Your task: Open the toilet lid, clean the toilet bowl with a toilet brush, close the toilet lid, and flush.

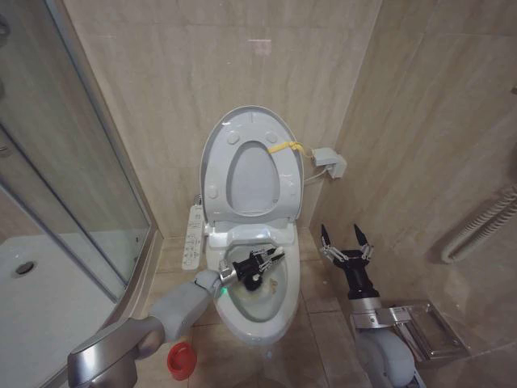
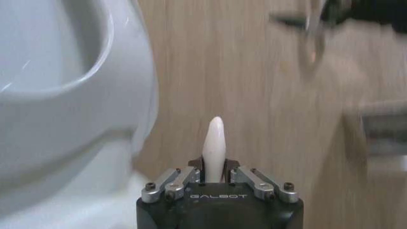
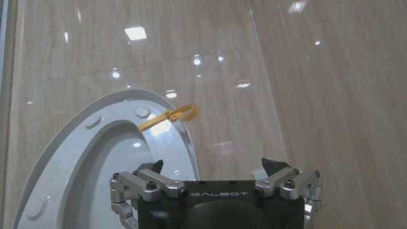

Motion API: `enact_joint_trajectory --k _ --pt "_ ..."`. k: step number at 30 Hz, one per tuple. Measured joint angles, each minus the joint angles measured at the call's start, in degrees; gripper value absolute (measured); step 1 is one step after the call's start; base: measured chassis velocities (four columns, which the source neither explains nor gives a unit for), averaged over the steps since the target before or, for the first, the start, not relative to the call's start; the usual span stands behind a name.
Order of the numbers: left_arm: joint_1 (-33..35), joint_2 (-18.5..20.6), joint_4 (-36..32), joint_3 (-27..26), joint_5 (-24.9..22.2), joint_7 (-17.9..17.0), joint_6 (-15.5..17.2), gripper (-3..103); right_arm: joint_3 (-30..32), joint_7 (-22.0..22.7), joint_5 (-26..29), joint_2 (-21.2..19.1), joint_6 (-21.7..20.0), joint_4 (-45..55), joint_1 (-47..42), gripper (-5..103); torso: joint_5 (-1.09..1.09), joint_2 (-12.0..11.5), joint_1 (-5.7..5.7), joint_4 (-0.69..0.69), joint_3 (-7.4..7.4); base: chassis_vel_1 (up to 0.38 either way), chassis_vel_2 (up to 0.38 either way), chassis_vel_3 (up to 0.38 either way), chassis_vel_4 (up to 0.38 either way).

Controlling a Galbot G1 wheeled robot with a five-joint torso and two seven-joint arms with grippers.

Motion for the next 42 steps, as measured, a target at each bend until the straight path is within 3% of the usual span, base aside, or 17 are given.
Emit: enact_joint_trajectory --k 2,4,9,10,11,13,15,18,22,26,29,31,35,36,39,41,42 --pt "0.06 -0.16 -5.52 0.38 -1.80 -1.57 0.78 21 0.04 0.00 0.00 0.13 0.06 -0.01 -0.06 100 -0.05 0.02 -0.01 -0.16 -0.03 0.000 0.000 0.000 0.000" --pt "0.49 0.30 -6.00 0.65 -2.00 -1.65 0.79 21 0.08 0.00 0.01 0.06 0.10 0.00 -0.26 100 -0.02 0.01 -0.01 -0.16 -0.03 0.000 0.000 0.000 0.000" --pt "2.79 0.47 3.87 -2.01 0.15 0.71 -1.17 21 0.15 -0.07 -0.04 -0.16 0.20 0.65 -0.95 100 -0.03 0.01 -0.02 -0.03 -0.03 -0.016 -0.025 -0.014 -0.004" --pt "2.95 0.34 4.38 -2.46 0.36 0.97 -1.21 21 0.15 -0.09 -0.05 -0.16 0.27 0.83 -1.01 100 -0.02 0.02 -0.02 -0.08 -0.04 0.000 0.000 0.000 0.000" --pt "2.99 0.52 2.45 -2.00 -0.04 0.57 -0.84 21 0.21 -0.09 -0.06 -0.23 0.27 0.85 -1.13 100 0.01 0.00 -0.01 0.04 0.00 0.000 0.000 0.000 0.000" --pt "2.75 0.63 -0.46 -1.41 -0.66 -0.26 -0.18 21 0.30 -0.09 -0.06 -0.24 0.28 0.85 -1.12 100 0.02 -0.01 0.00 0.03 0.01 0.000 0.000 0.000 0.000" --pt "1.60 0.21 -6.40 -0.40 -1.58 -1.94 0.68 21 0.75 -0.10 -0.03 -0.38 0.28 0.86 -1.09 100 -0.03 0.01 -0.02 -0.13 -0.02 0.000 0.000 0.000 0.000" --pt "1.11 -0.31 -4.53 -0.37 -0.81 -1.37 0.08 21 1.02 -0.09 0.04 -0.52 0.28 0.96 -1.29 100 -0.02 0.01 0.00 -0.16 -0.01 0.000 0.000 0.000 0.000" --pt "1.99 -0.23 3.52 -0.49 1.01 0.57 -1.63 21 1.12 -0.10 0.19 -0.75 0.47 1.45 -1.91 100 0.00 0.00 -0.01 -0.05 -0.01 0.000 0.000 0.000 0.000" --pt "1.94 -0.78 1.62 -0.56 1.18 -0.31 -1.60 21 1.05 -0.28 0.16 -0.56 0.73 1.51 -2.00 100 0.01 0.00 -0.01 0.03 -0.01 0.000 0.000 0.000 0.000" --pt "0.12 -2.85 -3.31 -0.50 0.42 -2.57 -1.00 21 0.99 -0.30 0.12 -0.13 0.67 1.51 -1.85 100 -0.03 0.01 -0.01 -0.15 -0.02 0.000 0.000 0.000 0.000" --pt "-0.41 -3.07 -1.98 -0.51 0.49 -2.45 -1.17 21 0.97 -0.30 0.07 -0.09 0.63 1.58 -1.92 100 -0.01 0.01 -0.01 -0.16 -0.02 0.000 0.000 0.000 0.000" --pt "-0.19 -2.21 4.90 -0.66 1.83 -0.96 -2.17 21 0.97 -0.33 0.05 0.01 0.61 1.99 -2.24 100 0.00 0.01 0.00 -0.07 -0.01 -0.025 -0.046 -0.004 -0.003" --pt "0.05 -2.00 6.18 -1.09 1.90 -0.92 -2.28 21 0.96 -0.39 0.01 0.02 0.60 2.11 -2.43 100 0.01 0.00 0.00 0.05 0.00 0.000 0.000 0.000 0.000" --pt "-0.41 -2.49 2.58 -1.25 0.59 -2.12 -1.63 21 1.06 -0.44 -0.01 0.01 0.61 2.32 -2.58 100 0.00 0.00 -0.01 0.04 0.00 0.045 0.021 0.024 0.031" --pt "-1.90 -3.54 -3.32 -0.56 -1.47 -4.74 -0.40 20 1.34 -0.44 0.01 -0.01 0.57 2.51 -2.68 100 -0.03 0.02 -0.01 -0.13 -0.03 0.026 0.054 -0.007 -0.011" --pt "-1.90 -3.54 -3.32 -0.56 -1.47 -4.74 -0.40 20 1.34 -0.44 0.01 -0.01 0.57 2.51 -2.68 100 -0.03 0.02 -0.01 -0.13 -0.03 0.014 0.054 -0.018 -0.025"
